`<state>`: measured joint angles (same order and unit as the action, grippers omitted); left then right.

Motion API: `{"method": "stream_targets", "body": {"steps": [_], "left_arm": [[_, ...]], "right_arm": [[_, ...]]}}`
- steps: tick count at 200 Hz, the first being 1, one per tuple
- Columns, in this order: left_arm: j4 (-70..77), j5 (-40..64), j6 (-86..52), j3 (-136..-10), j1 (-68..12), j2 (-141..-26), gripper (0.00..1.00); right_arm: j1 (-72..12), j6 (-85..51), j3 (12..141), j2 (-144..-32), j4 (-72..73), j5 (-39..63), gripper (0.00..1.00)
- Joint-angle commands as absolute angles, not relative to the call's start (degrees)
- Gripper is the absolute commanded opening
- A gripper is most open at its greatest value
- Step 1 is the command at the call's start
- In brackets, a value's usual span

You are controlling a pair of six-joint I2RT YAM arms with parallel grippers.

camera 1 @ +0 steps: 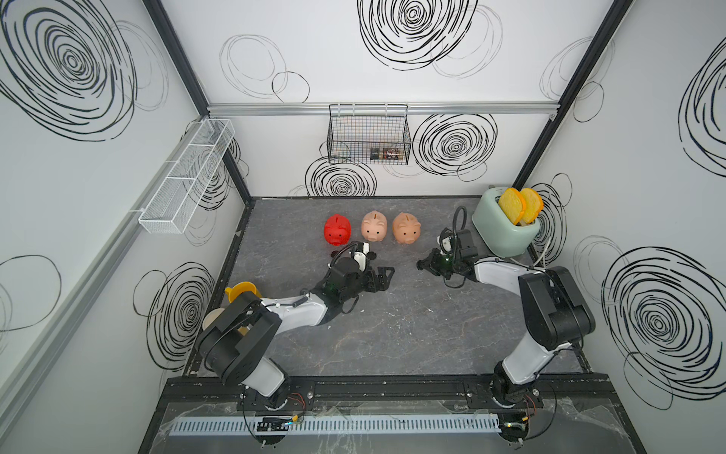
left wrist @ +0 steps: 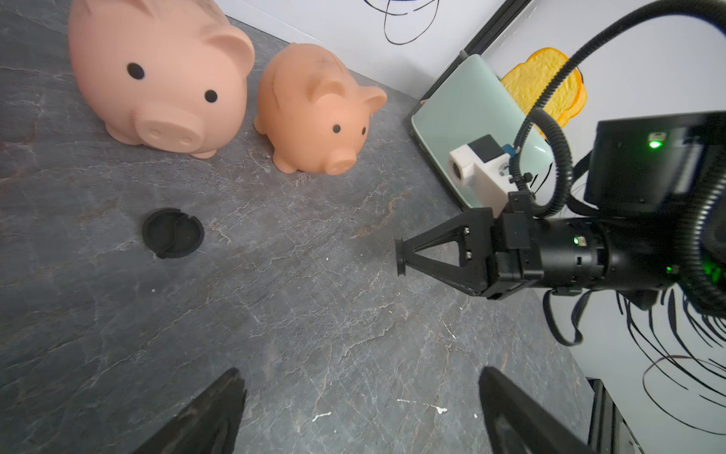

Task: Open piggy banks
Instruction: Place the lid at the center of the board.

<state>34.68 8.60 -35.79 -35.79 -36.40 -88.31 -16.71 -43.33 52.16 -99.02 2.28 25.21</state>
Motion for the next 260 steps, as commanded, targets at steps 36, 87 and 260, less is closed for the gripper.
{"method": "stream_targets", "body": {"steps": [36,87,260], "left_arm": [[36.91,10.11,-35.68,-35.88,-34.37,-87.42,0.96],[36.34,10.43,-35.77,-34.72,-33.35,-86.08,0.96],[36.82,8.58,-36.57,-31.9,-32.62,-81.78,0.96]], "right_arm": [[-16.95,-47.34,57.75,-105.82,6.84,27.34,0.0],[-17.21,-49.02,60.76,-109.13,7.23,26.21,0.0],[-17.56,-50.77,66.62,-115.08,6.91,25.56,0.04]]}}
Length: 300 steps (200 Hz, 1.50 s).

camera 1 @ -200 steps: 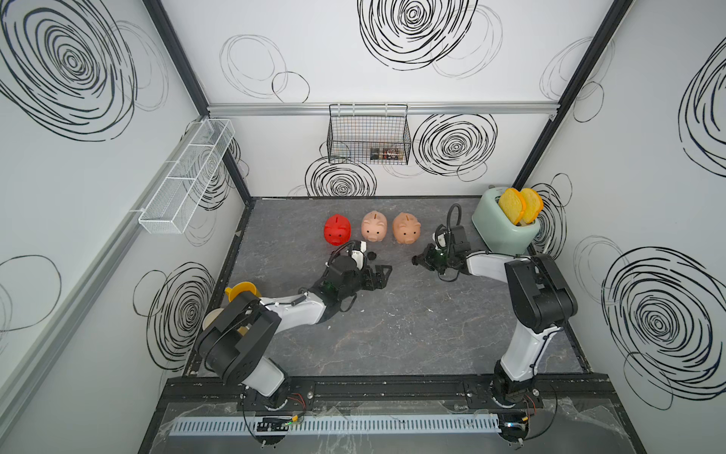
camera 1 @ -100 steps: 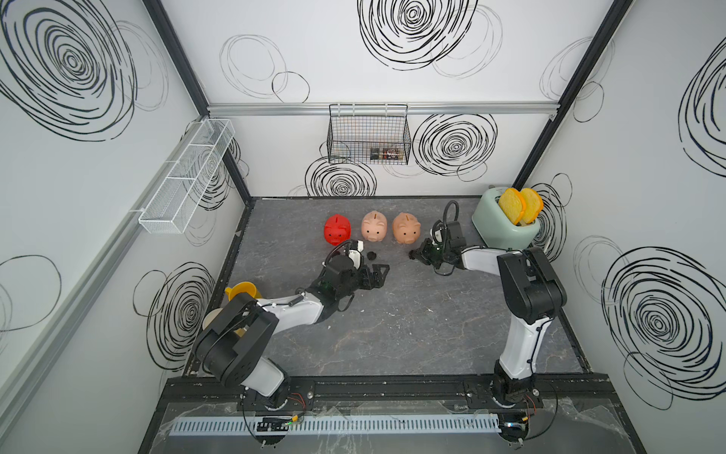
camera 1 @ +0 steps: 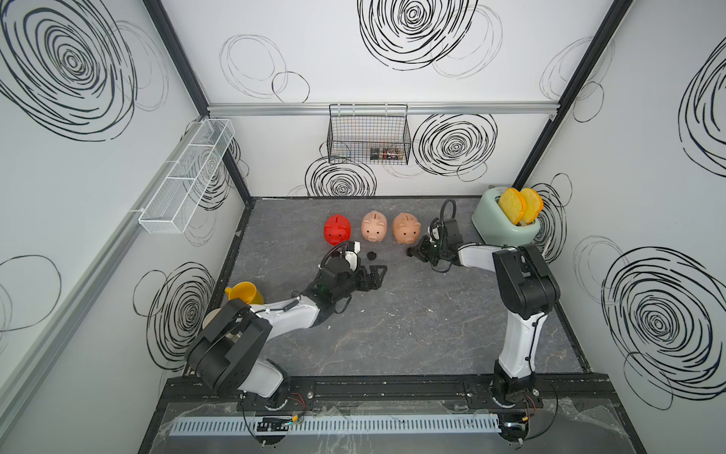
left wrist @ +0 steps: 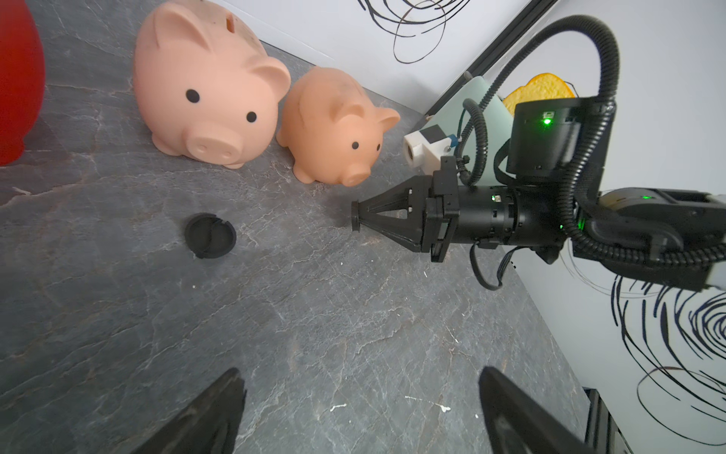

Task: Open piggy banks
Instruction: Place the lid at the center of the board.

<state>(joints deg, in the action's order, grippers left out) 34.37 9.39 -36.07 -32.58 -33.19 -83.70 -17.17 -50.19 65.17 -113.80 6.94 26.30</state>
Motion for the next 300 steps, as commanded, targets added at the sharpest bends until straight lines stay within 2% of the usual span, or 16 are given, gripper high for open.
{"method": "stream_targets", "body": {"steps": [1,153,207,251,300], "left_arm": [[36.78,8.55,-36.52,-31.9,-32.61,-81.76,0.96],[37.04,8.97,-36.83,-30.94,-31.99,-81.31,0.96],[36.9,8.49,-36.91,-30.25,-31.82,-80.09,0.96],[34.52,8.5,-36.87,-30.31,-30.28,-75.24,0.96],[25.29,4.92,-37.76,-28.04,-29.62,-64.37,0.96]], "right_arm": [[-17.52,-50.74,66.62,-115.15,6.88,25.52,0.04],[-17.83,-50.77,67.07,-116.38,6.02,25.01,0.17],[-17.92,-50.92,66.85,-115.27,5.92,25.47,0.17],[-17.69,-50.72,63.41,-107.57,5.05,24.64,0.18],[-17.84,-46.14,51.66,-92.55,5.37,20.2,0.27]]}}
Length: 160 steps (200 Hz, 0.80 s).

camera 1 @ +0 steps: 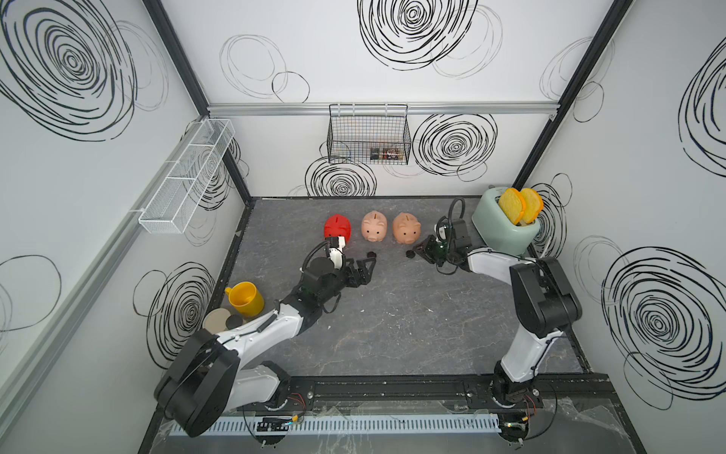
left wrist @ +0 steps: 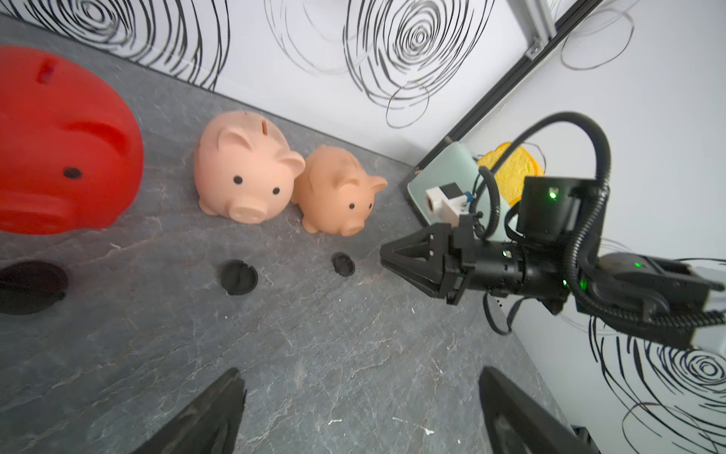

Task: Open piggy banks
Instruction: Place the lid at the center of the board, then reset both arms

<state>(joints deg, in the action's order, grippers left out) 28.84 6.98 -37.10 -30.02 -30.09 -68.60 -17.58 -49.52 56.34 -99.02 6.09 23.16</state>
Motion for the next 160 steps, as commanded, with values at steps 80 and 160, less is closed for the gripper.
{"method": "stream_targets", "body": {"steps": [80,160], "left_arm": [[24.68,-5.89,-36.45,-14.54,-25.26,-41.68,0.96],[33.28,-14.21,-27.94,-9.47,-17.29,-40.42,0.96]], "right_arm": [[-10.86,-34.65,34.83,-66.56,6.21,16.15,0.49],[0.63,-33.12,27.24,-62.2,12.48,15.28,0.75]]}}
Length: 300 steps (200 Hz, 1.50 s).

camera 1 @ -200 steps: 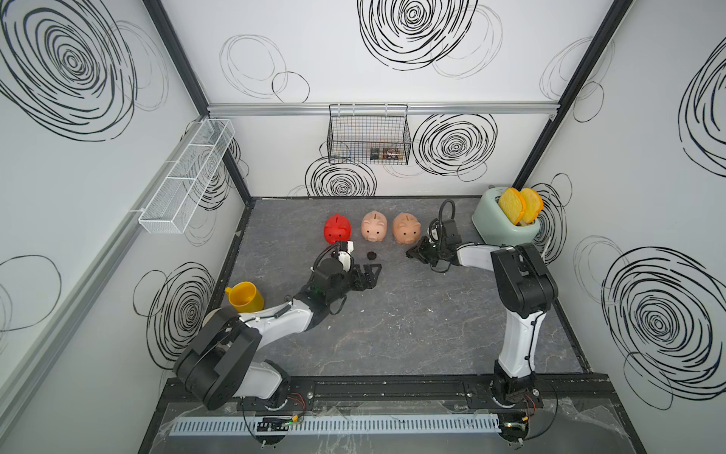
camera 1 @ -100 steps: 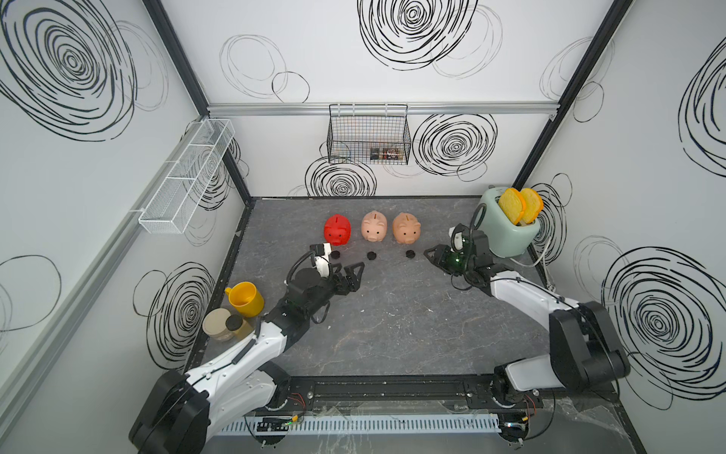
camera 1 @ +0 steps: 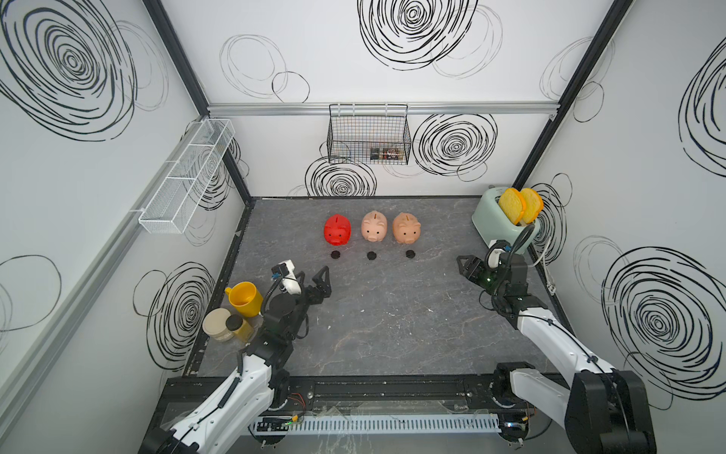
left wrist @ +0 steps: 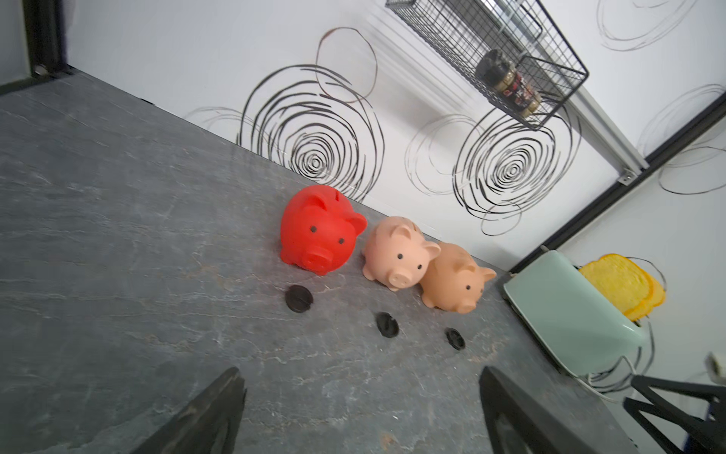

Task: Open piggy banks
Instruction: Reset both arms

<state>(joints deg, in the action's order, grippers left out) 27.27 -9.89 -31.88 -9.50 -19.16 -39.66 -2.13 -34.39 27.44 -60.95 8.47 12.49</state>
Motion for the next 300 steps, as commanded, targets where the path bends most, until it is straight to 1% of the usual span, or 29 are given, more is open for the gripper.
{"method": "stream_targets", "body": {"steps": [1,6,18,42,82,90,100,103,107,113,132,150,188,204,237,258,272,286,294,300], "left_arm": [[33.3,-14.4,-27.9,-9.48,-17.17,-40.42,0.96],[33.31,-14.89,-27.76,-9.21,-16.82,-40.59,0.96],[38.98,-14.16,-26.44,-7.55,-16.13,-41.04,0.96],[49.19,-12.21,-21.46,-3.85,-15.67,-41.31,0.96],[47.46,-15.04,-12.8,-3.75,-14.07,-40.45,0.96],[47.53,-15.12,-11.67,-3.41,-13.12,-40.51,0.96],[48.3,-15.21,-11.58,-3.0,-11.77,-40.69,0.96],[48.4,-14.88,-11.54,-2.99,-11.3,-40.62,0.96],[48.68,-13.92,-11.44,-2.84,-10.66,-40.69,0.96],[49.74,-12.71,-10.85,-2.52,-9.87,-40.96,0.96],[52.87,-11.82,-10.65,-2.48,-8.49,-43.12,0.96],[54.06,-10.0,-9.4,-2.83,-6.97,-44.8,0.96],[58.57,-10.79,-4.8,-0.83,-4.77,-49.29,0.96],[63.26,-9.83,-2.14,-0.09,-3.86,-53.93,0.96],[72.11,-3.65,-3.15,-1.99,-1.14,-65.1,0.96],[76.76,-3.38,-3.1,-3.52,-0.12,-70.41,0.96],[78.85,-1.46,-4.9,-4.59,1.85,-73.98,0.96],[85.01,1.6,-6.68,-5.32,3.6,-80.41,0.96],[86.65,4.46,-5.61,-5.87,3.54,-83.06,0.96],[85.21,2.64,-4.59,-6.54,2.27,-83.57,0.96]], "right_arm": [[0.67,-33.08,27.11,-62.26,12.74,15.46,0.75],[1.15,-32.96,26.65,-62.79,13.93,15.75,0.75],[2.34,-33.67,25.4,-63.78,16.82,16.17,0.76],[4.28,-35.76,23.05,-64.98,22.96,13.67,0.79],[5.8,-32.35,19.81,-62.84,29.23,8.53,0.83],[5.76,-30.62,19.44,-61.81,29.28,7.8,0.85],[5.76,-27.94,19.38,-60.57,28.7,7.82,0.91],[5.78,-27.31,19.42,-60.23,28.35,7.71,0.96],[5.77,-26.54,19.42,-59.86,27.95,7.45,1.0],[5.69,-25.64,19.34,-59.41,27.63,7.17,0.98],[5.72,-21.25,18.83,-58.48,27.4,8.36,0.97],[5.69,-18.26,17.75,-57.3,27.4,6.23,0.98],[5.75,-12.25,15.26,-55.81,30.58,5.4,0.98],[5.8,-9.99,14.84,-58.51,32.95,5.5,0.97],[5.63,-8.4,14.86,-67.27,41.15,6.28,0.98],[5.4,-6.87,15.53,-72.07,46.11,5.88,0.97],[5.01,-5.06,16.03,-74.04,48.71,5.95,0.97],[5.01,-4.74,16.25,-76.17,52.31,6.23,0.97],[5.12,-5.31,16.14,-77.82,54.41,6.92,0.97],[5.27,-5.3,16.02,-79.43,56.45,7.92,0.97]]}}
